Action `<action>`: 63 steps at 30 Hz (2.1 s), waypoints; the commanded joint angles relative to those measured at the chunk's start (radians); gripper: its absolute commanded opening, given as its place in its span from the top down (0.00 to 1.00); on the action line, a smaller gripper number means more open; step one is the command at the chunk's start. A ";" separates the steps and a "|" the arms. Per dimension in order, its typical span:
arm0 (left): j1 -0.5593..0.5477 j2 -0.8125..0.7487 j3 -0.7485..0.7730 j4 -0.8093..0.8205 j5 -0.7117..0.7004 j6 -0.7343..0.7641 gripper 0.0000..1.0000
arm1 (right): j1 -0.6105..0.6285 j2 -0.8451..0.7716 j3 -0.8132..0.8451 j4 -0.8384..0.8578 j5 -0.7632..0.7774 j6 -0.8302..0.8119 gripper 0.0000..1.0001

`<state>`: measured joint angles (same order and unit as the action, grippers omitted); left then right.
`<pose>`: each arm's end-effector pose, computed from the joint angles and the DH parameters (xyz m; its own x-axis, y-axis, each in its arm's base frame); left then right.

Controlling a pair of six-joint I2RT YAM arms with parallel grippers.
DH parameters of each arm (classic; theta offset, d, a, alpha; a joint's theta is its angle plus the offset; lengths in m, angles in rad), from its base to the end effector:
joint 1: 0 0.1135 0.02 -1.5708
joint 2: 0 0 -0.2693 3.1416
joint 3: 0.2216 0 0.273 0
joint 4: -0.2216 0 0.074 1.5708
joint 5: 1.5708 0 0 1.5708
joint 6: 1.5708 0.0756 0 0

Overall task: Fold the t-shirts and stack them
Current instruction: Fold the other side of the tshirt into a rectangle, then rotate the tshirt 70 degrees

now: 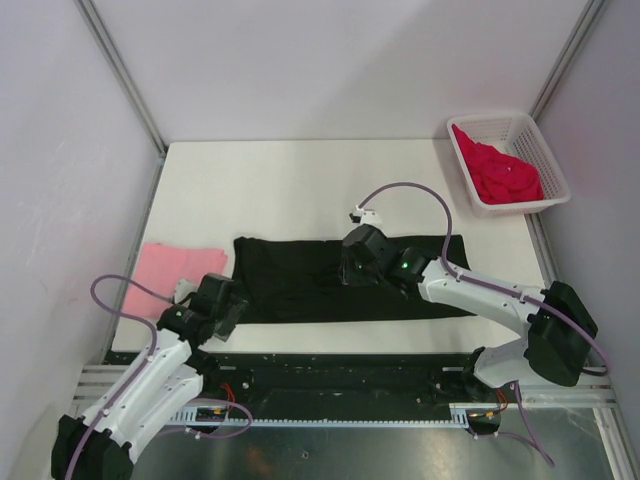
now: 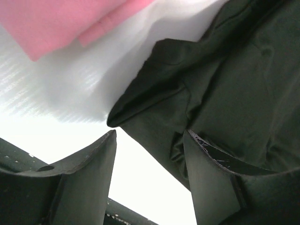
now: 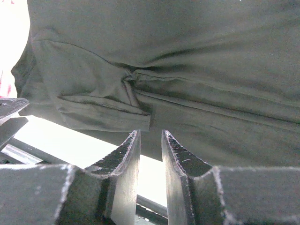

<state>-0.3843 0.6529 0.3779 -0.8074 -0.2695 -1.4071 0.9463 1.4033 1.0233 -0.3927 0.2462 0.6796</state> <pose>0.1444 -0.0367 0.1328 -0.3757 -0.8739 -0.3084 -0.7677 0.4799 -0.4246 0.2197 0.2733 0.2331 -0.7478 0.0049 -0.6639 -0.2761 0.9071 0.3177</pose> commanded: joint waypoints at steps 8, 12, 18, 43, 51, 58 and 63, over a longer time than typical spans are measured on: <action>0.011 0.119 -0.020 0.114 -0.112 -0.022 0.37 | -0.012 -0.054 -0.031 0.003 0.010 0.002 0.70; 0.016 0.183 -0.018 0.158 -0.110 -0.009 0.41 | -0.020 -0.065 -0.039 0.000 0.009 0.002 0.70; 0.045 0.303 0.042 0.237 -0.127 0.064 0.49 | -0.040 -0.088 -0.052 -0.001 0.007 0.000 0.71; 0.216 1.767 1.644 0.399 0.378 0.656 0.54 | -0.367 -0.212 -0.114 -0.048 -0.005 -0.112 0.70; 0.247 2.058 2.120 0.440 0.618 0.644 0.45 | -0.408 -0.225 -0.125 -0.076 -0.027 -0.136 0.70; 0.306 1.936 1.969 0.467 0.596 0.694 0.50 | -0.411 -0.267 -0.143 -0.114 -0.029 -0.137 0.70; 0.303 1.861 1.866 0.446 0.554 0.767 0.58 | -0.411 -0.281 -0.154 -0.112 -0.035 -0.128 0.70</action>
<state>-0.0761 2.6431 2.2974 -0.3531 0.3126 -0.7311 0.5388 1.1515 0.8780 -0.4988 0.2184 0.5591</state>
